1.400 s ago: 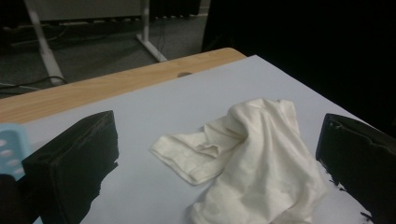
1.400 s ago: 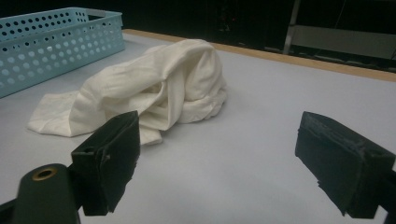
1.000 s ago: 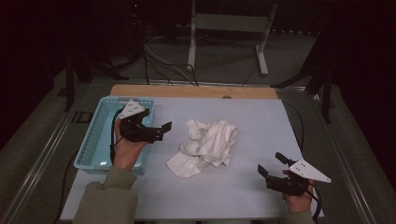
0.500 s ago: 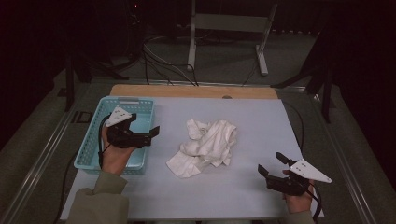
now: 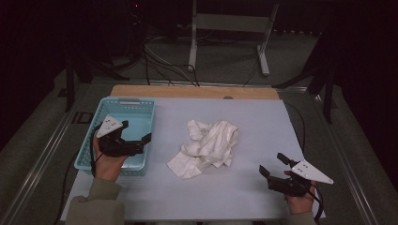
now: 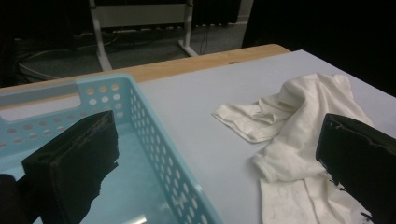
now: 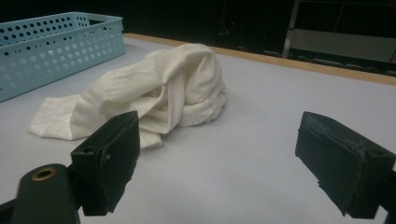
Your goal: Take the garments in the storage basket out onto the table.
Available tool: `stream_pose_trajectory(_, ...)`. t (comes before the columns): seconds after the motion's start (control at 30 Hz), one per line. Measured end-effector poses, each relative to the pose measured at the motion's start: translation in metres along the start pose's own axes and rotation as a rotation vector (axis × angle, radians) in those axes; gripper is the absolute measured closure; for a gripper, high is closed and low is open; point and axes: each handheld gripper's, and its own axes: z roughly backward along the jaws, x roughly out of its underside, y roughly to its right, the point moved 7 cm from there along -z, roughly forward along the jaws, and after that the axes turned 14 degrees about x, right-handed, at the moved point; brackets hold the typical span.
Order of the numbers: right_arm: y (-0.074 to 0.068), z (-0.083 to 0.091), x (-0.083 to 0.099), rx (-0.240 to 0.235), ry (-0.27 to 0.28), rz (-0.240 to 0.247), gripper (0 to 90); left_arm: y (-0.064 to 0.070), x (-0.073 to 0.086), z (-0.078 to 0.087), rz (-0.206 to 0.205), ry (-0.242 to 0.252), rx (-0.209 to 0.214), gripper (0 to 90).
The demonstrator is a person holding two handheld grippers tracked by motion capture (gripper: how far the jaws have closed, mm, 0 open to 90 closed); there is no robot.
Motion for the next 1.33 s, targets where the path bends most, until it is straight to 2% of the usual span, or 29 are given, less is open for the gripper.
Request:
stream_pose_trajectory(0.77, 0.0, 0.001, -0.001, -0.001, 0.013, -0.003, 13.8, -0.012, 0.028, 0.02, 0.012, 0.012, -0.039, 0.6)
stream_pose_trajectory(1.33, 0.002, 0.003, -0.004, -0.001, 0.03, -0.007, 13.8, -0.015, 0.032, 0.032, 0.022, 0.047, -0.058, 0.6)
